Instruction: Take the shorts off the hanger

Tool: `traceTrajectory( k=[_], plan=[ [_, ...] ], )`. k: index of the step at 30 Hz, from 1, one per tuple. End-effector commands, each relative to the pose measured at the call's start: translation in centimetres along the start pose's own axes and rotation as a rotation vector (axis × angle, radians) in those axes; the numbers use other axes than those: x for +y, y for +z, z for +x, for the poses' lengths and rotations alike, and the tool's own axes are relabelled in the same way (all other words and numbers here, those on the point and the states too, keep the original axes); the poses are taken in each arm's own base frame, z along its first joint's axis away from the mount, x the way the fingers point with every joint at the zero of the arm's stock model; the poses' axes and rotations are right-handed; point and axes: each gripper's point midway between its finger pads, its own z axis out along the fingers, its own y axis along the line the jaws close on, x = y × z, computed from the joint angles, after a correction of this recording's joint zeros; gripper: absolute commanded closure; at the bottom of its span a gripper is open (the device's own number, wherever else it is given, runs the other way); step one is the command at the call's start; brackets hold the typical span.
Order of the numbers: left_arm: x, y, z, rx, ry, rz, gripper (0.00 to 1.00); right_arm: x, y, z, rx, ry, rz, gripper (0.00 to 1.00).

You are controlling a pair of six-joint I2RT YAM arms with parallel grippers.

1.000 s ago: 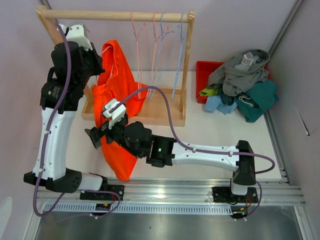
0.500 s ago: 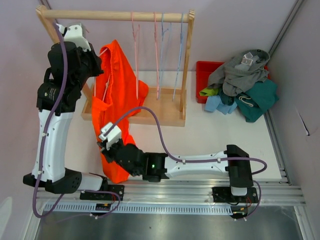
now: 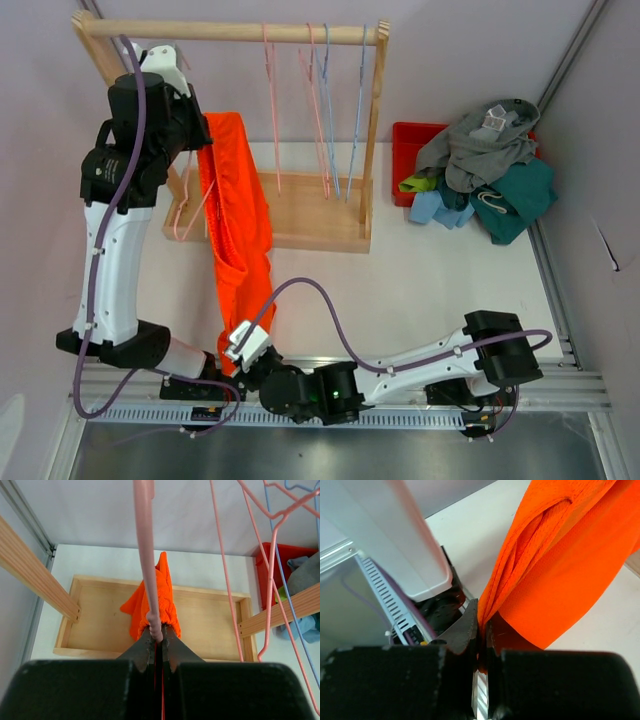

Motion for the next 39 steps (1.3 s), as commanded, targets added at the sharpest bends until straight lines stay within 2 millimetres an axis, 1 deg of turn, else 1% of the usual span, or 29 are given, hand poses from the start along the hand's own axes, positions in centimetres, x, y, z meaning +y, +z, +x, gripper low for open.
traceTrajectory(
  k=[1, 2, 3, 4, 5, 6, 7, 8, 10, 11, 13, 14, 16, 17, 19, 20, 21, 22, 23, 24, 25, 26, 28, 30, 33, 34, 37, 38, 39],
  plan=[
    [-1.3, -1.5, -6.2, -0.236, -0.063, 0.064, 1.00, -0.9, 0.9, -0.6, -0.026, 0.017, 0.029, 1.00],
    [-1.5, -0.6, -4.0, -0.177, -0.057, 0.073, 1.00, -1.9, 1.5, -1.7, -0.058, 0.006, 0.050, 1.00],
    [-1.3, -2.1, -3.8, -0.183, -0.065, 0.086, 1.00, -3.0, 2.3, -2.6, -0.081, 0.001, 0.072, 1.00],
    [-1.3, -2.6, -2.6, -0.151, -0.071, 0.091, 1.00, -5.7, 3.9, -4.0, -0.108, 0.000, 0.127, 1.00],
    [-1.3, -2.1, 0.1, -0.075, -0.081, 0.091, 1.00, -7.0, 4.8, -5.2, -0.133, 0.006, 0.152, 1.00],
    [-0.9, -3.3, 1.6, -0.026, -0.085, 0.080, 1.00, -8.1, 5.8, -6.3, -0.147, 0.011, 0.151, 1.00],
    [-0.8, -3.4, 2.9, 0.013, -0.103, 0.071, 1.00, -11.1, 7.7, -8.7, -0.180, 0.036, 0.196, 1.00],
    [-0.6, -2.9, 5.8, 0.090, -0.092, 0.063, 1.00, -12.2, 8.5, -9.4, -0.175, 0.031, 0.202, 1.00],
    [-0.8, -4.4, 7.4, 0.121, -0.094, 0.084, 1.00, -13.7, 10.0, -11.5, -0.202, 0.032, 0.185, 1.00],
    [-0.7, -4.0, 10.2, 0.189, -0.089, 0.081, 1.00, -15.7, 11.1, -13.0, -0.228, 0.027, 0.219, 1.00],
    [-0.9, -5.5, 11.1, 0.193, -0.098, 0.114, 1.00, -17.0, 12.0, -13.8, -0.240, 0.017, 0.234, 1.00],
    [-0.8, -5.4, 13.1, 0.237, -0.092, 0.114, 1.00, -18.1, 12.5, -14.1, -0.235, 0.020, 0.257, 1.00],
    [-0.8, -6.5, 13.0, 0.203, -0.102, 0.135, 1.00, -18.5, 12.3, -13.4, -0.215, 0.040, 0.267, 1.00],
    [-0.6, -6.7, 12.7, 0.189, -0.098, 0.128, 1.00, -18.7, 11.5, -12.1, -0.193, 0.051, 0.266, 1.00],
    [0.6, -7.0, 11.8, 0.155, -0.090, 0.064, 1.00, -17.7, 10.1, -10.1, -0.164, 0.079, 0.245, 1.00],
    [1.0, -7.5, 9.9, 0.102, -0.086, 0.048, 1.00, -17.4, 9.1, -9.3, -0.169, 0.110, 0.253, 1.00],
    [1.4, -7.5, 9.3, 0.081, -0.082, 0.024, 1.00, -16.0, 7.0, -6.5, -0.127, 0.094, 0.231, 1.00],
    [2.1, -7.4, 8.7, 0.060, -0.076, -0.017, 1.00, -15.6, 5.9, -5.3, -0.118, 0.088, 0.243, 1.00],
    [2.1, -7.4, 7.6, 0.030, -0.080, -0.022, 1.00, -16.5, 3.7, -3.7, -0.109, 0.077, 0.311, 1.00],
    [2.2, -7.1, 7.4, 0.021, -0.082, -0.031, 1.00, -14.9, 2.1, -2.8, -0.100, 0.065, 0.302, 1.00],
    [2.2, -7.0, 7.0, 0.011, -0.085, -0.036, 1.00, -14.9, 0.8, -2.3, -0.098, 0.056, 0.329, 1.00],
    [2.1, -6.5, 6.9, 0.009, -0.089, -0.036, 1.00, -16.0, -0.8, -1.7, -0.087, 0.040, 0.413, 1.00],
    [1.8, -6.0, 6.5, -0.010, -0.105, -0.028, 1.00, -16.8, -4.0, -1.2, -0.058, -0.009, 0.469, 1.00],
    [1.4, -5.6, 6.2, -0.025, -0.116, -0.013, 1.00, -19.5, -6.7, -2.1, -0.075, -0.011, 0.611, 1.00],
    [1.1, -5.0, 6.1, -0.037, -0.126, -0.008, 1.00, -24.0, -11.6, -5.7, -0.131, 0.016, 0.801, 1.00],
    [1.1, -4.7, 6.5, -0.031, -0.125, -0.006, 1.00, -26.2, -13.6, -7.8, -0.150, 0.033, 0.851, 1.00],
    [0.9, -4.2, 6.6, -0.029, -0.117, -0.002, 1.00, -29.9, -16.6, -11.1, -0.197, 0.091, 0.955, 1.00],
    [0.9, -4.0, 6.8, -0.026, -0.113, -0.001, 1.00, -32.3, -18.0, -13.2, -0.228, 0.155, 1.007, 1.00],
    [0.9, -3.8, 7.0, -0.022, -0.109, -0.004, 1.00, -33.4, -18.5, -14.1, -0.231, 0.168, 1.020, 1.00]
  ],
)
